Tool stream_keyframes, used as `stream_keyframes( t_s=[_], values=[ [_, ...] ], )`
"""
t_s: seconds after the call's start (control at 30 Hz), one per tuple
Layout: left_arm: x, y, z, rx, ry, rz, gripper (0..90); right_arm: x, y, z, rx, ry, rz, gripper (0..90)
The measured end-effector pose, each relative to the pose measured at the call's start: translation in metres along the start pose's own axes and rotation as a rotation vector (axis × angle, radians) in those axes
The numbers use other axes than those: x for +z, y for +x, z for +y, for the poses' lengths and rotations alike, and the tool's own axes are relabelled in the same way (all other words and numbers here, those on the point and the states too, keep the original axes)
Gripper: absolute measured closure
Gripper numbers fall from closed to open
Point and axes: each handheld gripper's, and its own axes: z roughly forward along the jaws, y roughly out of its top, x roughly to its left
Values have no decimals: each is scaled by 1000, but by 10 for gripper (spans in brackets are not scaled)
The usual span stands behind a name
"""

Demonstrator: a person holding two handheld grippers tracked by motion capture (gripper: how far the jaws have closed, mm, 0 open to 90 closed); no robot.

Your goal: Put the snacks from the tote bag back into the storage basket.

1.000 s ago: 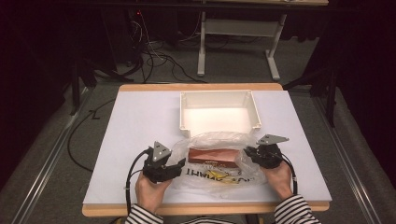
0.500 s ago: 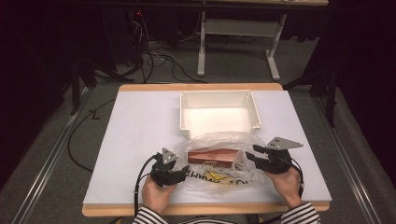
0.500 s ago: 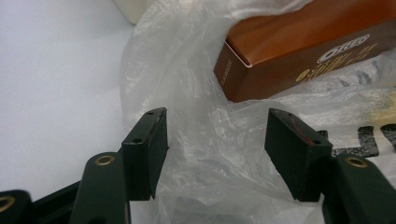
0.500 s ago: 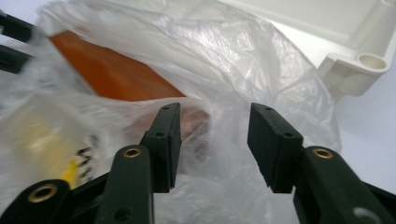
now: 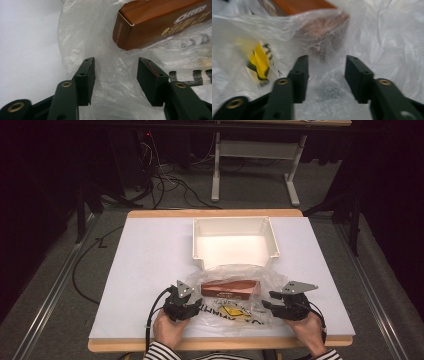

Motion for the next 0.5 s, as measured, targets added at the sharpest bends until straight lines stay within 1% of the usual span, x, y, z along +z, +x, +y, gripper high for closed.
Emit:
stream_keyframes(
  t_s=[0.1, 0.17, 0.2, 0.23, 0.3, 0.4, 0.5],
  values=[
    [1, 0, -1, 23, 21, -8, 612, 7, -2, -5, -8, 33, -4, 709],
    [2, 1, -2, 37, 36, -22, 707, 10, -4, -7, -11, 54, -14, 781],
    [3, 2, -3, 42, 41, -27, 752, 11, -5, -8, -24, 63, -34, 812],
    [3, 2, -3, 47, 45, -32, 794, 12, -5, -8, -40, 78, -44, 844],
    [2, 3, -3, 57, 55, -45, 851, 13, -6, -10, -54, 83, -53, 890],
    [-2, 4, -4, 72, 64, -46, 883, 10, -9, -11, -54, 82, -67, 900],
    [-11, 1, -7, 89, 62, -44, 890, 6, -15, -12, -48, 83, -90, 900]
  ],
)
